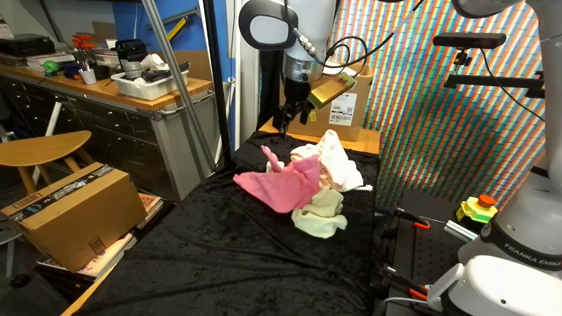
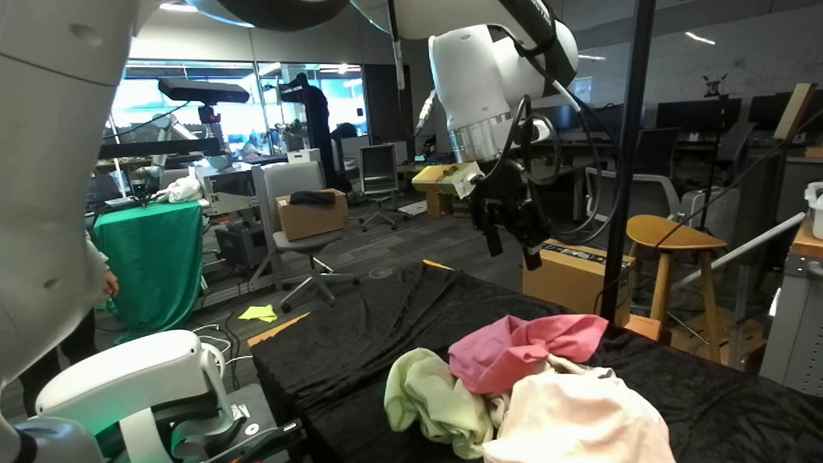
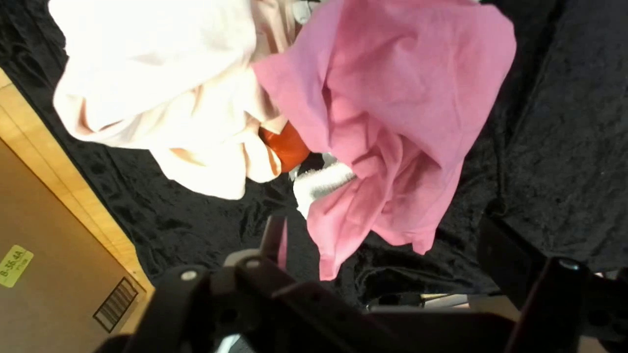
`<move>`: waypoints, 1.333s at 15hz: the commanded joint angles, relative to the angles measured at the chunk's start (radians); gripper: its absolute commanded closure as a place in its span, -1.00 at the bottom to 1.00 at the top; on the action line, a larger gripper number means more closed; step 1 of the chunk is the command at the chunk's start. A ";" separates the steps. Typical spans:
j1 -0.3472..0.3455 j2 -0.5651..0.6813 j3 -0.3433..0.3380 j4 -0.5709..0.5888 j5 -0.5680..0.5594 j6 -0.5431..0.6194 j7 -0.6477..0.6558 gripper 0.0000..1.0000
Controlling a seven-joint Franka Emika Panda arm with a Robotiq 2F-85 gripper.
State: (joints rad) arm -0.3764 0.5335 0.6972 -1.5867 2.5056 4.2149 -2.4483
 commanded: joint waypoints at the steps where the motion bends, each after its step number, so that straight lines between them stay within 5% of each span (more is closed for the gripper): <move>1: -0.193 -0.016 0.195 -0.085 0.012 0.027 -0.094 -1.00; 10: -0.652 -0.038 0.613 -0.313 0.013 0.020 -0.156 -1.00; 20: -1.024 -0.006 0.876 -0.406 0.013 0.023 -0.192 -1.00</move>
